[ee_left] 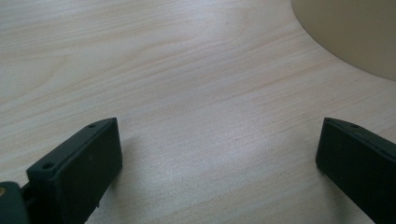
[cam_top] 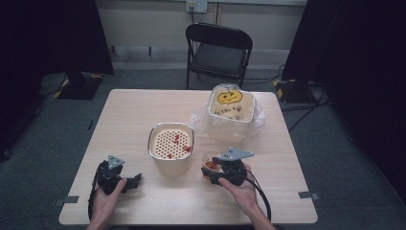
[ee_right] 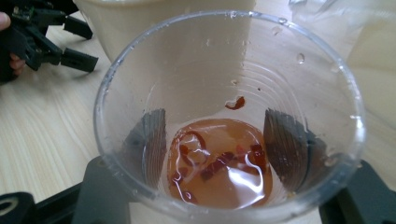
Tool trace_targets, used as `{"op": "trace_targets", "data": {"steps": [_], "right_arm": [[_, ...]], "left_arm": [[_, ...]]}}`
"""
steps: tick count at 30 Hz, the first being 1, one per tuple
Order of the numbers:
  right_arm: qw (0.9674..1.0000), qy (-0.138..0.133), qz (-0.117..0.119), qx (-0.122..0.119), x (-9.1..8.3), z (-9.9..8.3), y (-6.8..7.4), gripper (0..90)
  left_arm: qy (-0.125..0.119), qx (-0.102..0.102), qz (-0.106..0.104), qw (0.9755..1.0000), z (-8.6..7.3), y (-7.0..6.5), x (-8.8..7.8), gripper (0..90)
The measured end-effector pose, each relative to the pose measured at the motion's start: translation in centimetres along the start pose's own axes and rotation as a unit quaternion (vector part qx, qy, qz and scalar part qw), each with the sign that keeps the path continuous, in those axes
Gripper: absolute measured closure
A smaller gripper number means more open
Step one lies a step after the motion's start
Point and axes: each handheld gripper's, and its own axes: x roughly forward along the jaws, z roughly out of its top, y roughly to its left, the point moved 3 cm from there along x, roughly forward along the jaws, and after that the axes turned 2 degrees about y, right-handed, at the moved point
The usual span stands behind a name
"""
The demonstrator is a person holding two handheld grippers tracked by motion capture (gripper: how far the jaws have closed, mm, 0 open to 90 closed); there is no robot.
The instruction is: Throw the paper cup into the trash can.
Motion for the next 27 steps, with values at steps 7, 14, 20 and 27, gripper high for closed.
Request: {"op": "trace_targets", "data": {"steps": [7, 14, 20, 27], "right_arm": [[0.9999, -0.013, -0.008, 0.002, -0.7, 1.2, -0.5, 40.5], [0.9992, -0.032, -0.022, 0.001, -1.6, 3.6, -1.0, 40.5], [0.9988, -0.032, -0.036, -0.014, -1.6, 5.7, -1.2, 40.5], [0.9969, -0.022, -0.061, -0.045, -1.5, 7.5, -0.9, 40.9]], "left_arm": [[0.000, 0.000, 0.000, 1.0000, 0.0, 0.0, 0.0, 0.0], [0.000, 0.000, 0.000, 1.0000, 0.0, 0.0, 0.0, 0.0], [0.000, 0.000, 0.000, 1.0000, 0.0, 0.0, 0.0, 0.0], [0.000, 0.000, 0.000, 1.0000, 0.0, 0.0, 0.0, 0.0]]}}
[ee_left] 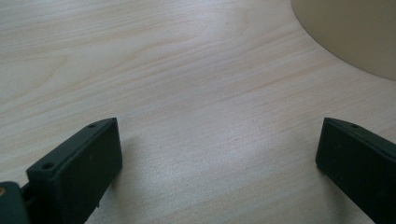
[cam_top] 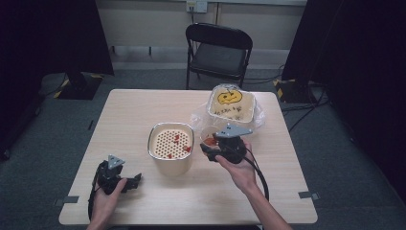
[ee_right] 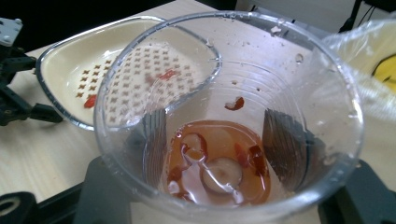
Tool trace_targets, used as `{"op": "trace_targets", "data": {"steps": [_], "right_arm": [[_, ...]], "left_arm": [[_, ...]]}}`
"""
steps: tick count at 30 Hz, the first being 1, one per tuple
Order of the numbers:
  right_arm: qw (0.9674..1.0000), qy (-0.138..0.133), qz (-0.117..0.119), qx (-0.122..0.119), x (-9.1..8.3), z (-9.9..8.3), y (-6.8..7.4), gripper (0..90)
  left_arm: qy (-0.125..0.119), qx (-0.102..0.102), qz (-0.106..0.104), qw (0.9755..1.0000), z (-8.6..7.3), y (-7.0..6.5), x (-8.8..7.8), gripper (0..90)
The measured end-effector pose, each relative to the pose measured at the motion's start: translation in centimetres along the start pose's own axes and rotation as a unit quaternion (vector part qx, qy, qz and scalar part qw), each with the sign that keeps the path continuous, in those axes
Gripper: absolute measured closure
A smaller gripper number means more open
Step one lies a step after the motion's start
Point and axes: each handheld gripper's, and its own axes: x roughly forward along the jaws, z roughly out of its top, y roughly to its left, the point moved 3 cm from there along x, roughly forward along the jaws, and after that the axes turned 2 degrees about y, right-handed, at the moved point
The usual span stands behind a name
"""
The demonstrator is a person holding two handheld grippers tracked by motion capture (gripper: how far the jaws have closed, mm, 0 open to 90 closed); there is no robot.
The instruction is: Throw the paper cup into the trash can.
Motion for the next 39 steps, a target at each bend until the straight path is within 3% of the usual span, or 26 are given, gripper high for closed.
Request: {"op": "trace_targets", "data": {"steps": [7, 10, 13, 16, 17, 18, 19, 20, 21, 22, 23, 24, 27, 28, 30, 31, 32, 33, 34, 35, 37, 38, 39], "right_arm": [[0.9972, 0.016, -0.035, -0.064, 0.4, 3.0, 0.3, 41.4], [0.9962, 0.021, -0.037, -0.076, 0.6, 3.6, 0.4, 41.7], [0.9927, 0.031, -0.053, -0.104, 1.0, 4.7, 0.7, 42.2], [0.9915, 0.031, -0.057, -0.113, 1.2, 5.2, 0.8, 42.3], [0.9895, 0.036, -0.064, -0.125, 1.4, 5.5, 0.9, 42.3], [0.9895, 0.036, -0.064, -0.125, 1.4, 5.5, 0.9, 42.3], [0.9865, 0.042, -0.075, -0.140, 1.6, 5.7, 1.1, 42.5], [0.9865, 0.042, -0.075, -0.140, 1.6, 5.7, 1.1, 42.5], [0.9839, 0.047, -0.082, -0.152, 1.7, 6.0, 1.3, 42.6], [0.9839, 0.047, -0.082, -0.152, 1.7, 6.0, 1.3, 42.6], [0.9796, 0.050, -0.097, -0.169, 1.9, 6.2, 1.5, 42.7], [0.9796, 0.050, -0.097, -0.169, 1.9, 6.2, 1.5, 42.7], [0.9726, 0.060, -0.115, -0.193, 2.4, 6.6, 1.8, 42.9], [0.9726, 0.060, -0.115, -0.193, 2.4, 6.6, 1.8, 42.9], [0.9667, 0.067, -0.129, -0.211, 2.7, 6.8, 2.1, 43.2], [0.9600, 0.072, -0.141, -0.231, 2.9, 7.0, 2.4, 43.4], [0.9600, 0.072, -0.141, -0.231, 2.9, 7.0, 2.4, 43.4], [0.9538, 0.074, -0.153, -0.248, 3.2, 7.2, 2.9, 43.7], [0.9538, 0.074, -0.153, -0.248, 3.2, 7.2, 2.9, 43.7], [0.9442, 0.084, -0.162, -0.274, 3.6, 7.4, 3.4, 43.7], [0.9344, 0.094, -0.175, -0.295, 3.9, 7.5, 3.7, 44.1], [0.9344, 0.094, -0.175, -0.295, 3.9, 7.5, 3.7, 44.1], [0.9252, 0.102, -0.189, -0.313, 4.2, 7.6, 4.2, 44.2]], "left_arm": [[0.000, 0.000, 0.000, 1.0000, 0.0, 0.0, 0.0, 0.0], [0.000, -0.001, 0.000, 1.0000, 0.0, 0.0, 0.0, 0.0], [0.000, 0.000, 0.000, 1.0000, 0.0, 0.0, 0.0, 0.0], [0.000, 0.000, 0.000, 1.0000, 0.0, 0.0, 0.0, 0.0], [0.000, 0.001, 0.000, 1.0000, 0.0, 0.0, 0.0, 0.0], [0.000, 0.001, 0.000, 1.0000, 0.0, 0.0, 0.0, 0.0], [0.000, 0.000, 0.000, 1.0000, 0.0, 0.0, 0.0, 0.0], [0.000, 0.000, 0.000, 1.0000, 0.0, 0.0, 0.0, 0.0], [0.000, -0.001, 0.000, 1.0000, 0.0, 0.0, 0.0, 0.0], [0.000, -0.001, 0.000, 1.0000, 0.0, 0.0, 0.0, 0.0], [0.000, 0.000, 0.000, 1.0000, 0.0, 0.0, 0.0, 0.0], [0.000, 0.000, 0.000, 1.0000, 0.0, 0.0, 0.0, 0.0], [0.000, 0.000, 0.000, 1.0000, 0.0, 0.0, 0.0, 0.0], [0.000, 0.000, 0.000, 1.0000, 0.0, 0.0, 0.0, 0.0], [0.000, 0.001, 0.000, 1.0000, 0.0, 0.0, 0.0, 0.0], [0.000, 0.000, 0.000, 1.0000, 0.0, 0.0, 0.0, 0.0], [0.000, 0.000, 0.000, 1.0000, 0.0, 0.0, 0.0, 0.0], [0.000, 0.000, 0.000, 1.0000, 0.0, 0.0, 0.0, 0.0], [0.000, 0.000, 0.000, 1.0000, 0.0, 0.0, 0.0, 0.0], [0.000, 0.000, 0.000, 1.0000, 0.0, 0.0, 0.0, 0.0], [0.000, 0.000, 0.000, 1.0000, 0.0, 0.0, 0.0, 0.0], [0.000, 0.000, 0.000, 1.0000, 0.0, 0.0, 0.0, 0.0], [0.000, 0.000, 0.000, 1.0000, 0.0, 0.0, 0.0, 0.0]]}}
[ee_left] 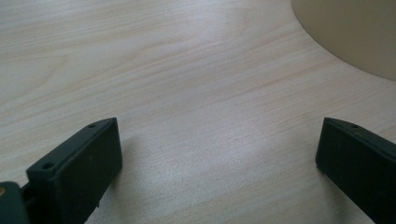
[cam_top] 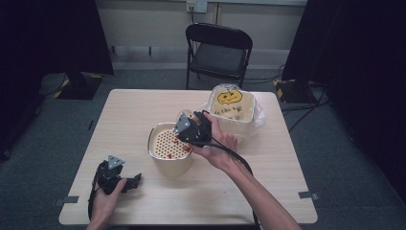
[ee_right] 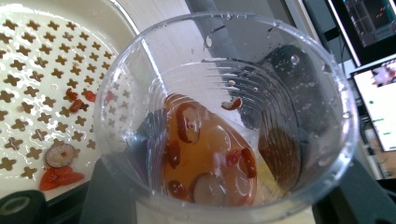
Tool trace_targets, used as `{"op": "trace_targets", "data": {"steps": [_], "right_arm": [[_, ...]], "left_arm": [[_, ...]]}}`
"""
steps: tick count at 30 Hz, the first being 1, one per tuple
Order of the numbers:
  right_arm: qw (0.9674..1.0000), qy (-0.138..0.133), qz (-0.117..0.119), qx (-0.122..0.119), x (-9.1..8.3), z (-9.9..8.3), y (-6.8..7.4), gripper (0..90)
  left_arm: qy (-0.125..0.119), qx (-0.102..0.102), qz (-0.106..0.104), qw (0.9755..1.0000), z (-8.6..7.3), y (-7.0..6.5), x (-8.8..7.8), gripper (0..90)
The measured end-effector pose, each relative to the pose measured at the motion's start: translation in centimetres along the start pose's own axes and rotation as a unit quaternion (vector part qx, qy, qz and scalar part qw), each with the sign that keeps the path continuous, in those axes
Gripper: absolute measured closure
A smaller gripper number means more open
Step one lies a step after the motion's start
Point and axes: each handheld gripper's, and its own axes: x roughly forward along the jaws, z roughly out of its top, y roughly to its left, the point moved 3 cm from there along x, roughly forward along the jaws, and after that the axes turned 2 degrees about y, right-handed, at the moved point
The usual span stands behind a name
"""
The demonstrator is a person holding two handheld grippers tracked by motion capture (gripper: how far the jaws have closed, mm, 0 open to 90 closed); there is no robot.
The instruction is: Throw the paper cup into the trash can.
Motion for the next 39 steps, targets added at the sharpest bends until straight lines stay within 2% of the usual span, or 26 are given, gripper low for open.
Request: {"op": "trace_targets", "data": {"steps": [1, 2, 3, 5, 9, 12, 13, 14, 15, 16, 18, 21, 22, 23, 24, 25, 26, 29, 32, 33, 34, 35, 36, 37, 38, 39], "right_arm": [[1.0000, 0.000, 0.000, 0.000, 0.0, 0.0, 0.0, 44.2], [0.9996, 0.006, -0.012, -0.024, 0.2, 0.4, 0.3, 44.5], [0.9996, 0.006, -0.012, -0.024, 0.2, 0.4, 0.3, 44.5], [0.9972, 0.018, -0.037, -0.062, 0.4, 0.8, 0.8, 44.7], [0.9938, 0.027, -0.055, -0.093, 0.8, 1.1, 1.1, 44.9], [0.9861, 0.039, -0.077, -0.142, 1.3, 1.5, 1.7, 45.2], [0.9861, 0.039, -0.077, -0.142, 1.3, 1.5, 1.7, 45.2], [0.9824, 0.045, -0.086, -0.159, 1.5, 1.7, 2.1, 45.4], [0.9824, 0.045, -0.086, -0.159, 1.5, 1.7, 2.1, 45.4], [0.9803, 0.048, -0.090, -0.169, 1.6, 1.7, 2.3, 45.4], [0.9726, 0.057, -0.104, -0.200, 2.0, 1.8, 2.8, 45.6], [0.9697, 0.060, -0.109, -0.210, 2.2, 2.0, 3.0, 45.6], [0.9636, 0.060, -0.121, -0.231, 2.3, 2.1, 3.0, 45.8], [0.9636, 0.060, -0.121, -0.231, 2.3, 2.1, 3.0, 45.8], [0.9563, 0.063, -0.133, -0.252, 2.4, 2.2, 3.3, 45.9], [0.9563, 0.063, -0.133, -0.252, 2.4, 2.2, 3.3, 45.9], [0.9485, 0.066, -0.146, -0.273, 2.4, 2.2, 3.5, 46.1], [0.9425, 0.067, -0.155, -0.288, 2.6, 2.2, 3.6, 46.6], [0.9294, 0.069, -0.176, -0.317, 2.7, 2.2, 3.7, 46.9], [0.9294, 0.069, -0.176, -0.317, 2.7, 2.2, 3.7, 46.9], [0.9182, 0.071, -0.194, -0.338, 2.7, 2.3, 3.7, 47.4], [0.9182, 0.071, -0.194, -0.338, 2.7, 2.3, 3.7, 47.4], [0.9067, 0.072, -0.210, -0.358, 2.7, 2.4, 3.8, 48.1], [0.9067, 0.072, -0.210, -0.358, 2.7, 2.4, 3.8, 48.1], [0.8901, 0.078, -0.229, -0.386, 2.8, 2.4, 3.9, 48.4], [0.8901, 0.078, -0.229, -0.386, 2.8, 2.4, 3.9, 48.4]], "left_arm": [[0.000, 0.000, 0.000, 1.0000, 0.0, 0.0, 0.0, 0.0], [0.000, 0.000, 0.000, 1.0000, 0.0, 0.0, 0.0, 0.0], [0.000, 0.000, 0.000, 1.0000, 0.0, 0.0, 0.0, 0.0], [0.000, 0.000, 0.000, 1.0000, 0.0, 0.0, 0.0, 0.0], [0.000, 0.000, 0.000, 1.0000, 0.0, 0.0, 0.0, 0.0], [0.000, 0.000, 0.000, 1.0000, 0.0, 0.0, 0.0, 0.0], [0.000, 0.000, 0.000, 1.0000, 0.0, 0.0, 0.0, 0.0], [0.000, 0.000, 0.000, 1.0000, 0.0, 0.0, 0.0, 0.0], [0.000, 0.000, 0.000, 1.0000, 0.0, 0.0, 0.0, 0.0], [0.000, 0.000, 0.000, 1.0000, 0.0, 0.0, 0.0, 0.0], [0.000, 0.000, 0.000, 1.0000, 0.0, 0.0, 0.0, 0.0], [0.000, 0.000, 0.000, 1.0000, 0.0, 0.0, 0.0, 0.0], [0.000, 0.000, 0.000, 1.0000, 0.0, 0.0, 0.0, 0.0], [0.000, 0.000, 0.000, 1.0000, 0.0, 0.0, 0.0, 0.0], [0.000, 0.000, 0.000, 1.0000, 0.0, 0.0, 0.0, 0.0], [0.000, 0.000, 0.000, 1.0000, 0.0, 0.0, 0.0, 0.0], [0.000, 0.000, 0.000, 1.0000, 0.0, 0.0, 0.0, 0.0], [0.000, 0.000, 0.000, 1.0000, 0.0, 0.0, 0.0, 0.0], [0.000, 0.000, 0.000, 1.0000, 0.0, 0.0, 0.0, 0.0], [0.000, 0.000, 0.000, 1.0000, 0.0, 0.0, 0.0, 0.0], [0.000, 0.000, 0.000, 1.0000, 0.0, 0.0, 0.0, 0.0], [0.000, 0.000, 0.000, 1.0000, 0.0, 0.0, 0.0, 0.0], [0.000, 0.000, 0.000, 1.0000, 0.0, 0.0, 0.0, 0.0], [0.000, 0.000, 0.000, 1.0000, 0.0, 0.0, 0.0, 0.0], [0.000, 0.000, 0.000, 1.0000, 0.0, 0.0, 0.0, 0.0], [0.000, 0.000, 0.000, 1.0000, 0.0, 0.0, 0.0, 0.0]]}}
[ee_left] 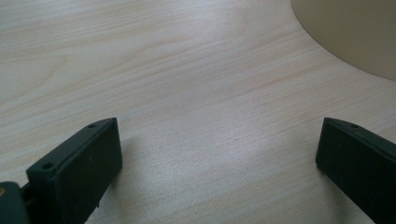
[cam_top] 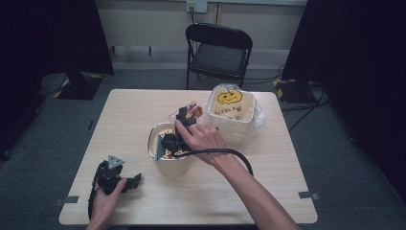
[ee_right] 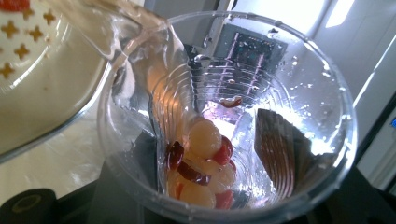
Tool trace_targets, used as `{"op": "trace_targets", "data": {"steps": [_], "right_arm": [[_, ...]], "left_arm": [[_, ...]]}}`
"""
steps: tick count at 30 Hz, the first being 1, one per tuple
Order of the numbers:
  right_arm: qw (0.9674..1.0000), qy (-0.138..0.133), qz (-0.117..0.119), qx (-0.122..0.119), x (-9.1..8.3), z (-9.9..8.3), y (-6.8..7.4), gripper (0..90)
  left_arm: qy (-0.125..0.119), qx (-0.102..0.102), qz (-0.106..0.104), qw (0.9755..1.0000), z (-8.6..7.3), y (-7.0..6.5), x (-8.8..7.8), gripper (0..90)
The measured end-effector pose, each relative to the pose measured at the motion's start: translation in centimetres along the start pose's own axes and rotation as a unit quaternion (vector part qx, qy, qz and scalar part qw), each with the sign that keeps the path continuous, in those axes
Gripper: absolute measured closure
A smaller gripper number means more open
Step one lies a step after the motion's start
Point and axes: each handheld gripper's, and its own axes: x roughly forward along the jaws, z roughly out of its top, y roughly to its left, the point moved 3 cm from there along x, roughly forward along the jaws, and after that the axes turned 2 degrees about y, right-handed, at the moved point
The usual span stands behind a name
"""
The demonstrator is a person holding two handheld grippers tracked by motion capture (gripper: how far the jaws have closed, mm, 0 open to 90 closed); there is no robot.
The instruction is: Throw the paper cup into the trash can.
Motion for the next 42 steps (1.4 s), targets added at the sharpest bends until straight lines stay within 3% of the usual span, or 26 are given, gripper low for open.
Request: {"op": "trace_targets", "data": {"steps": [2, 3, 4, 5, 8, 10, 11, 12, 13, 14, 15, 21, 29, 30, 31, 32, 33, 34, 35, 36, 37, 38, 39, 40, 41, 42], "right_arm": [[0.9998, 0.004, -0.012, -0.016, 0.0, 0.1, 0.2, 48.5], [0.9988, 0.006, -0.027, -0.042, 0.0, 0.1, 0.2, 48.6], [0.9988, 0.006, -0.027, -0.042, 0.0, 0.1, 0.2, 48.6], [0.9958, 0.013, -0.050, -0.076, 0.0, 0.1, 0.2, 48.9], [0.9941, 0.014, -0.053, -0.094, -0.1, 0.1, 0.3, 48.9], [0.9897, 0.024, -0.065, -0.125, -0.2, 0.2, 0.5, 48.9], [0.9850, 0.028, -0.084, -0.148, -0.3, 0.3, 0.5, 49.0], [0.9850, 0.028, -0.084, -0.148, -0.3, 0.3, 0.5, 49.0], [0.9804, 0.029, -0.093, -0.171, -0.3, 0.4, 0.5, 48.9], [0.9810, 0.026, -0.086, -0.172, -0.5, 0.5, 0.6, 48.9], [0.9756, 0.025, -0.102, -0.193, -0.7, 0.7, 0.7, 48.9], [0.9602, 0.023, -0.125, -0.249, -1.1, 1.0, 1.1, 49.3], [0.9634, 0.024, -0.123, -0.237, -1.2, 0.9, 0.5, 49.5], [0.9678, 0.025, -0.120, -0.220, -1.3, 0.8, 0.2, 49.5], [0.9678, 0.025, -0.120, -0.220, -1.3, 0.8, 0.2, 49.5], [0.9727, 0.023, -0.110, -0.203, -1.3, 0.6, 0.0, 49.5], [0.9749, 0.023, -0.108, -0.193, -1.2, 0.5, -0.1, 49.5], [0.9749, 0.023, -0.108, -0.193, -1.2, 0.5, -0.1, 49.5], [0.9870, 0.015, -0.073, -0.142, -1.3, 0.2, -0.5, 49.5], [0.9870, 0.015, -0.073, -0.142, -1.3, 0.2, -0.5, 49.5], [0.9924, 0.006, -0.062, -0.106, -1.4, 0.0, -0.7, 49.5], [0.9924, 0.006, -0.062, -0.106, -1.4, 0.0, -0.7, 49.5], [0.9981, -0.008, -0.029, -0.054, -1.4, -0.3, -1.1, 49.6], [0.9981, -0.008, -0.029, -0.054, -1.4, -0.3, -1.1, 49.6], [0.9998, -0.018, 0.006, 0.007, -1.3, -0.7, -1.4, 49.7], [0.9998, -0.018, 0.006, 0.007, -1.3, -0.7, -1.4, 49.7]], "left_arm": [[0.000, 0.000, 0.000, 1.0000, 0.0, 0.0, 0.0, 0.0], [0.000, -0.001, 0.000, 1.0000, 0.0, 0.0, 0.0, 0.0], [0.000, -0.001, 0.000, 1.0000, 0.0, 0.0, 0.0, 0.0], [0.000, 0.000, 0.000, 1.0000, 0.0, 0.0, 0.0, 0.0], [0.000, 0.000, 0.000, 1.0000, 0.0, 0.0, 0.0, 0.0], [0.000, -0.001, -0.001, 1.0000, 0.0, 0.0, 0.0, 0.0], [0.000, -0.001, -0.001, 1.0000, 0.0, 0.0, 0.0, 0.0], [0.000, -0.001, -0.001, 1.0000, 0.0, 0.0, 0.0, 0.0], [0.000, -0.001, -0.001, 1.0000, 0.0, 0.0, 0.0, 0.0], [0.000, -0.001, -0.001, 1.0000, 0.0, 0.0, 0.0, 0.0], [0.000, -0.001, -0.001, 1.0000, 0.0, 0.0, 0.0, 0.0], [0.000, 0.000, 0.000, 1.0000, 0.0, 0.0, 0.0, 0.0], [0.000, 0.000, 0.000, 1.0000, 0.0, 0.0, 0.0, 0.0], [0.000, 0.000, 0.000, 1.0000, 0.0, 0.0, 0.0, 0.0], [0.000, 0.000, 0.000, 1.0000, 0.0, 0.0, 0.0, 0.0], [0.000, 0.000, 0.000, 1.0000, 0.0, 0.0, 0.0, 0.0], [0.000, 0.000, 0.000, 1.0000, 0.0, 0.0, 0.0, 0.0], [0.000, 0.000, 0.000, 1.0000, 0.0, 0.0, 0.0, 0.0], [0.000, 0.000, 0.000, 1.0000, 0.0, 0.0, 0.0, 0.0], [0.000, -0.001, -0.001, 1.0000, 0.0, 0.0, 0.0, 0.0], [0.000, -0.001, -0.001, 1.0000, 0.0, 0.0, 0.0, 0.0], [0.000, -0.001, -0.001, 1.0000, 0.0, 0.0, 0.0, 0.0], [0.000, -0.001, -0.001, 1.0000, 0.0, 0.0, 0.0, 0.0], [0.000, -0.001, -0.001, 1.0000, 0.0, 0.0, 0.0, 0.0], [0.000, 0.000, 0.000, 1.0000, 0.0, 0.0, 0.0, 0.0], [0.000, 0.000, 0.000, 1.0000, 0.0, 0.0, 0.0, 0.0]]}}
